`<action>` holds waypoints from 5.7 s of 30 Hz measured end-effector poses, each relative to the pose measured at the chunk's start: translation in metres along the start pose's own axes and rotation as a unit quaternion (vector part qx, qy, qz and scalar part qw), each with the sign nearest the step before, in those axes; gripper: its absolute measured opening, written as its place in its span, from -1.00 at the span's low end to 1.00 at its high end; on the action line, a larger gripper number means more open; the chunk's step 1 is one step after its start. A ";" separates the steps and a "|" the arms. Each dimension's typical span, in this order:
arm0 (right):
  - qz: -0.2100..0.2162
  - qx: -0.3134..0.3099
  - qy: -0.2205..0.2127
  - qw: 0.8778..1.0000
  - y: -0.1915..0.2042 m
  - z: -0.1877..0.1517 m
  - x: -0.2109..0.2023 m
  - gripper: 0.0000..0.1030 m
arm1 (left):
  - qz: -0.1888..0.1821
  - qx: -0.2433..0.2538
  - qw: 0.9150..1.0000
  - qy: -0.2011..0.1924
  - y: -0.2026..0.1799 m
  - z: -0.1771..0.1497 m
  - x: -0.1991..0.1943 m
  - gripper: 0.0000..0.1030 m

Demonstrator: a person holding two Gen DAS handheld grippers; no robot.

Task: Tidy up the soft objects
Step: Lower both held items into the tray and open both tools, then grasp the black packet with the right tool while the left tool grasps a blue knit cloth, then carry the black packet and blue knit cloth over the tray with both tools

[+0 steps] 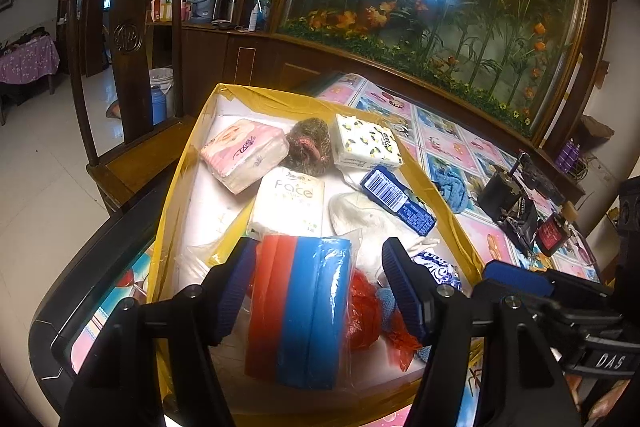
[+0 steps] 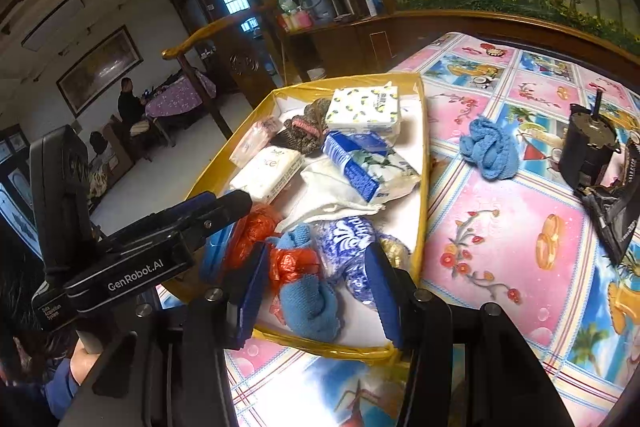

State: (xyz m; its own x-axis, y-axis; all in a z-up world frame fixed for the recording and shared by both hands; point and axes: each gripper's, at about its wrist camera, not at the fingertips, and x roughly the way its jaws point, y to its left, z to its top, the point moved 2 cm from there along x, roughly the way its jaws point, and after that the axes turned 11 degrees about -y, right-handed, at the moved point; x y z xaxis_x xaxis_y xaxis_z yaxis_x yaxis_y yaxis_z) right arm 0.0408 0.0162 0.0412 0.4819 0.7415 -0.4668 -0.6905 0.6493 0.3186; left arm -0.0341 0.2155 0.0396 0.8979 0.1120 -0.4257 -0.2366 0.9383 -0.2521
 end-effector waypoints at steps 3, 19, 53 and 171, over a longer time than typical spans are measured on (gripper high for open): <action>-0.010 0.013 -0.015 1.000 -0.012 0.005 -0.012 0.04 | 0.004 0.000 1.000 -0.005 0.001 0.000 -0.002 0.27; -0.192 0.206 -0.049 0.958 -0.158 0.006 -0.077 0.05 | 0.016 0.046 0.998 -0.031 -0.015 0.000 -0.013 0.55; -0.323 0.220 0.008 0.920 -0.232 0.028 -0.052 -0.43 | -0.077 0.093 0.993 -0.020 -0.094 0.013 -0.027 0.66; -0.231 0.150 -0.031 0.961 -0.175 -0.026 -0.119 -0.47 | -0.097 0.190 0.972 0.094 -0.228 -0.062 0.026 -0.23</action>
State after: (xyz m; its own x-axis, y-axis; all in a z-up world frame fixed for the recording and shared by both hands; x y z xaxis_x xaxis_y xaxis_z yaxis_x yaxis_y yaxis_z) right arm 0.0902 -0.1900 0.0201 0.7370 0.3658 -0.5683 -0.2137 0.9238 0.3175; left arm 0.0203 -0.0159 0.0323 0.8202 -0.1080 -0.5618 0.1174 0.9929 -0.0195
